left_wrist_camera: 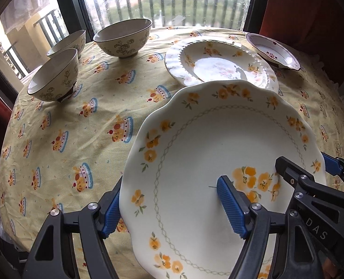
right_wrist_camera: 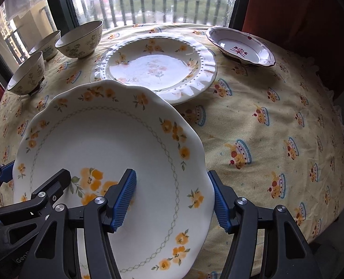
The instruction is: Organize plates and bowls
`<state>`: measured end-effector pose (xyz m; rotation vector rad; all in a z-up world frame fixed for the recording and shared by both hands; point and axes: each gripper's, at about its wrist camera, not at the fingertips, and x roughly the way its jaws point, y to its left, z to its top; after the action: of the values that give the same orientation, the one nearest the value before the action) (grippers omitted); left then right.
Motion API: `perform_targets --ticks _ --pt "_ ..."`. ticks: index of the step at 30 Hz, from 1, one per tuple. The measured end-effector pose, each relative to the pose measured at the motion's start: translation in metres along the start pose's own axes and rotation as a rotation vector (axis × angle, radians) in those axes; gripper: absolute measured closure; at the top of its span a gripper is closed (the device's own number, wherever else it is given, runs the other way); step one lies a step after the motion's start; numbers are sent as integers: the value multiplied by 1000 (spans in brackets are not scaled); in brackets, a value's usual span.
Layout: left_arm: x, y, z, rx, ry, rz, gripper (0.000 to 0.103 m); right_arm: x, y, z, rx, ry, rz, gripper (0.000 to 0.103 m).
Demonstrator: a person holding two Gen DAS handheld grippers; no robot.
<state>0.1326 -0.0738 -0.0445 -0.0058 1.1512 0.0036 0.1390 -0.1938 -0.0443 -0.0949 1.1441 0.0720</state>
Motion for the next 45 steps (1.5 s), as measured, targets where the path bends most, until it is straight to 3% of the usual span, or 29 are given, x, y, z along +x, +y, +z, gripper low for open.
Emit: perform_targets --ticks 11,24,33,41,45 --pt "12 -67 2 -5 1 -32 26 5 -71 -6 19 8 -32 37" --pt "32 -131 24 -11 -6 -47 26 21 -142 13 40 10 -52 38" --pt "52 -155 32 -31 29 -42 26 39 -171 17 72 50 -43 39" --pt "55 -167 37 -39 -14 6 27 48 -183 23 135 83 -65 39" --pt "56 -167 42 -42 -3 32 26 49 -179 31 88 74 -87 39"
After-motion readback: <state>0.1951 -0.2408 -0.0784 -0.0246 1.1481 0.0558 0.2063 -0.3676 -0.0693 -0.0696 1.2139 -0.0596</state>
